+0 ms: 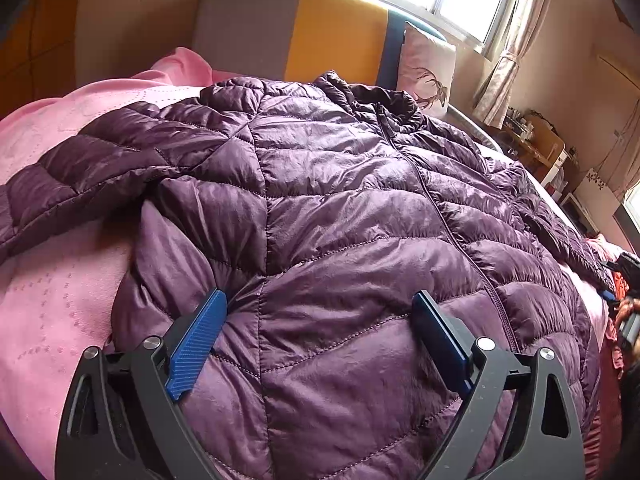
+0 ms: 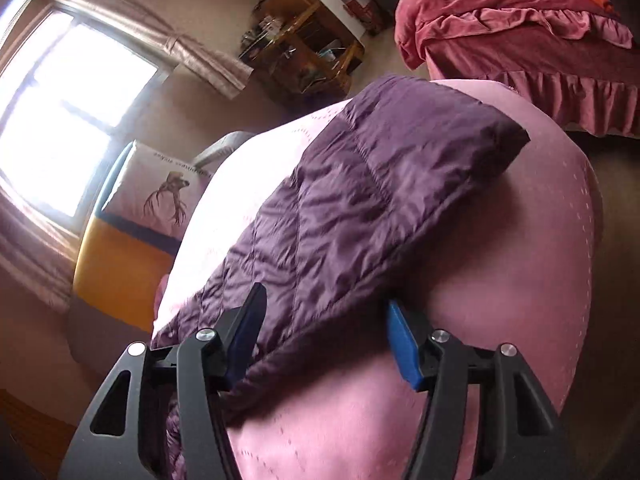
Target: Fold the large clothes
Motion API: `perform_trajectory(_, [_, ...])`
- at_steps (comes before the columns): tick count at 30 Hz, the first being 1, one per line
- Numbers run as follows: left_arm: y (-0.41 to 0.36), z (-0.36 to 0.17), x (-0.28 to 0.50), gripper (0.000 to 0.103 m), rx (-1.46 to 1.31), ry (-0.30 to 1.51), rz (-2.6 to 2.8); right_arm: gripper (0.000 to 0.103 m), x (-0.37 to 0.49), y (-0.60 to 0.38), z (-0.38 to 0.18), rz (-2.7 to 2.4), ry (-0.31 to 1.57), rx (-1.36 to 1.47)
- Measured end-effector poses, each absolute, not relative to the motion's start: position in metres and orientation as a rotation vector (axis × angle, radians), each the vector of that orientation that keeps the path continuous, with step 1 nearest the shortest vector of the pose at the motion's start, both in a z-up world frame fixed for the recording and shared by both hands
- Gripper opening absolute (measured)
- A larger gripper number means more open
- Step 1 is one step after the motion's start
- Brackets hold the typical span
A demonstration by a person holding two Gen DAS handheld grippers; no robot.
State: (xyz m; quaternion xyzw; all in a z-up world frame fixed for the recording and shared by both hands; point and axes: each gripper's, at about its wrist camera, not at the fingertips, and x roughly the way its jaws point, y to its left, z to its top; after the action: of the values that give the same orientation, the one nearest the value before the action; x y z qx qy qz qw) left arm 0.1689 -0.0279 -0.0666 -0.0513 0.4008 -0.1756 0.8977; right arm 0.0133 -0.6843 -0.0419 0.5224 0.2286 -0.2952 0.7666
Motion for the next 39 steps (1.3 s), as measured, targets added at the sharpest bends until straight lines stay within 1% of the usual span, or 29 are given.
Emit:
perform_trajectory(1, [-0.028,-0.067,0.169,0.093,-0.106,0.831,-0.364,0.042,0.014,-0.692,-0.042,-0.655,0.487,1.148])
perform_trajectory(2, [-0.028,-0.067,0.169,0.093,-0.106,0.831,-0.364,0.036,0.016,-0.699,-0.042,-0.678,0.485,1.152])
perform_trajectory(3, [-0.028,-0.067,0.169,0.093,-0.106,0.830,-0.363,0.022,0.018,-0.705,-0.042,-0.699,0.491,1.152])
perform_trajectory(4, [-0.029,-0.067,0.169,0.093,-0.105,0.830,-0.363,0.017,0.020,-0.708,-0.041,-0.699,0.499,1.148])
perform_trajectory(6, [-0.028,-0.067,0.169,0.093,-0.105,0.832,-0.363,0.011,0.029,-0.704,-0.032,-0.690,0.516,1.102])
perform_trajectory(8, [-0.029,-0.067,0.170,0.093,-0.098,0.838,-0.361,0.010,0.046,-0.688,-0.008,-0.628,0.509,1.007])
perform_trajectory(11, [-0.029,-0.067,0.169,0.093,-0.099,0.837,-0.360,0.010,0.085,-0.637,0.041,-0.464,0.515,0.788])
perform_trajectory(14, [-0.028,-0.064,0.168,0.093,-0.110,0.830,-0.363,0.010,0.131,-0.562,0.073,-0.248,0.540,0.645])
perform_trajectory(16, [-0.026,-0.061,0.168,0.093,-0.122,0.830,-0.366,0.010,0.162,-0.506,0.083,-0.121,0.562,0.578])
perform_trajectory(18, [-0.022,-0.056,0.167,0.093,-0.145,0.826,-0.373,0.010,0.191,-0.443,0.089,-0.004,0.594,0.510])
perform_trajectory(21, [-0.012,-0.045,0.164,0.093,-0.201,0.804,-0.385,0.009,0.225,-0.352,0.082,0.151,0.661,0.444])
perform_trajectory(24, [0.004,-0.034,0.162,0.093,-0.270,0.779,-0.402,0.009,0.246,-0.273,0.065,0.273,0.739,0.392])
perform_trajectory(27, [0.020,-0.027,0.166,0.093,-0.338,0.769,-0.416,0.009,0.259,-0.218,0.046,0.337,0.798,0.344])
perform_trajectory(29, [0.029,-0.023,0.172,0.092,-0.383,0.765,-0.419,0.015,0.264,-0.197,0.035,0.382,0.830,0.342])
perform_trajectory(31, [0.036,-0.019,0.178,0.092,-0.426,0.762,-0.427,0.051,0.264,-0.186,0.030,0.402,0.824,0.346])
perform_trajectory(32, [0.037,-0.017,0.182,0.092,-0.439,0.757,-0.433,0.055,0.263,-0.186,0.030,0.404,0.816,0.360])
perform_trajectory(34, [0.035,-0.013,0.190,0.092,-0.441,0.754,-0.441,0.071,0.249,-0.196,0.031,0.406,0.799,0.405])
perform_trajectory(36, [0.030,-0.010,0.198,0.092,-0.423,0.756,-0.441,0.076,0.236,-0.218,0.031,0.389,0.771,0.469])
perform_trajectory(39, [0.018,-0.007,0.214,0.092,-0.397,0.750,-0.431,0.079,0.210,-0.265,0.021,0.344,0.771,0.548])
